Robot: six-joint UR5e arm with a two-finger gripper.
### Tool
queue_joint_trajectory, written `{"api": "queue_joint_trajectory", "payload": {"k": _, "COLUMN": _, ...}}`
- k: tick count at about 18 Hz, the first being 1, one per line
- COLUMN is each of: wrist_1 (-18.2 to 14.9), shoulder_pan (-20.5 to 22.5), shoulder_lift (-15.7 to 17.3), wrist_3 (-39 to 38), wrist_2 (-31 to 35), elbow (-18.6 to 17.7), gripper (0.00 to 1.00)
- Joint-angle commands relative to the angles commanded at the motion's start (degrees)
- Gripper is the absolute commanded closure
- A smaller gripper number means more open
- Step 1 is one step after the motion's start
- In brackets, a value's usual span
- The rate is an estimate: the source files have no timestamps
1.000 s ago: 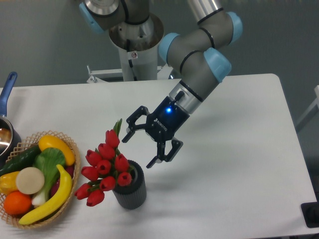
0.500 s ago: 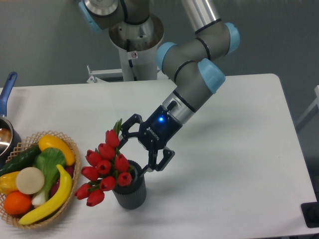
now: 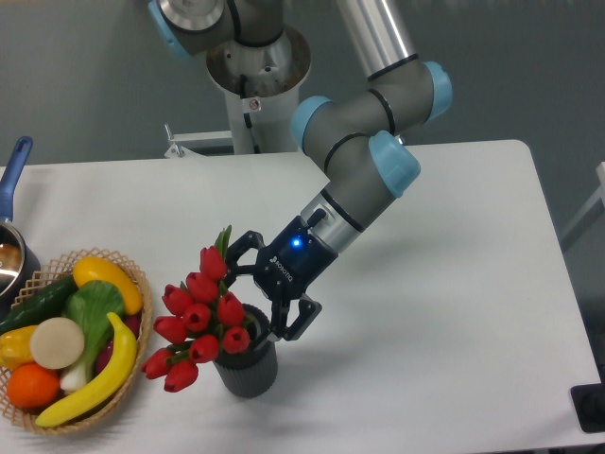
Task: Pick up the flowers from the vase
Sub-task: 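Close the gripper around the tulip stems just above the vase rim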
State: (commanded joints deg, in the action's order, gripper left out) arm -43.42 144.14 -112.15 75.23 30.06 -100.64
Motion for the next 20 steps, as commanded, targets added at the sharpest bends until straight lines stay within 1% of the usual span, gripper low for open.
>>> {"api": "queue_joint_trajectory", "payload": {"k": 2, "wrist_1": -0.09, "shoulder_pan": -0.26, "shoulder_lift": 0.00, "wrist_3": 1.31, "wrist_2": 0.00, "elbow": -0.08, "gripper": 0.00}}
{"api": "queue_joint_trajectory", "payload": {"k": 6, "wrist_1": -0.09, "shoulder_pan": -0.35, "shoulder_lift": -0.44, "wrist_3": 1.50, "wrist_2": 0.00, "elbow": 0.00, "gripper": 0.00}}
{"api": "queue_joint_trajectory", "payload": {"k": 9, "wrist_1": -0.09, "shoulder_pan": -1.32, "shoulder_lift": -0.70, "wrist_3": 2.55, "wrist_2": 0.00, "elbow": -0.17, "gripper": 0.00}}
{"api": "queue_joint_trajectory", "payload": {"k": 17, "wrist_1": 0.00, "shoulder_pan": -1.94, "shoulder_lift": -0.79, "wrist_3": 2.55, "wrist_2": 0.00, "elbow": 0.00, "gripper": 0.01}}
{"api": "queue_joint_trajectory", "payload": {"k": 19, "wrist_1": -0.09, "shoulder_pan": -1.94, "shoulder_lift": -0.79, "wrist_3": 2.55, "wrist_2": 0.09, "elbow": 0.00, "gripper": 0.11}}
{"api": "queue_joint_trajectory", "payload": {"k": 20, "wrist_1": -0.09, "shoulder_pan": -1.94, "shoulder_lift": -0.79, "wrist_3": 2.55, "wrist_2": 0.09, "elbow": 0.00, "gripper": 0.19}}
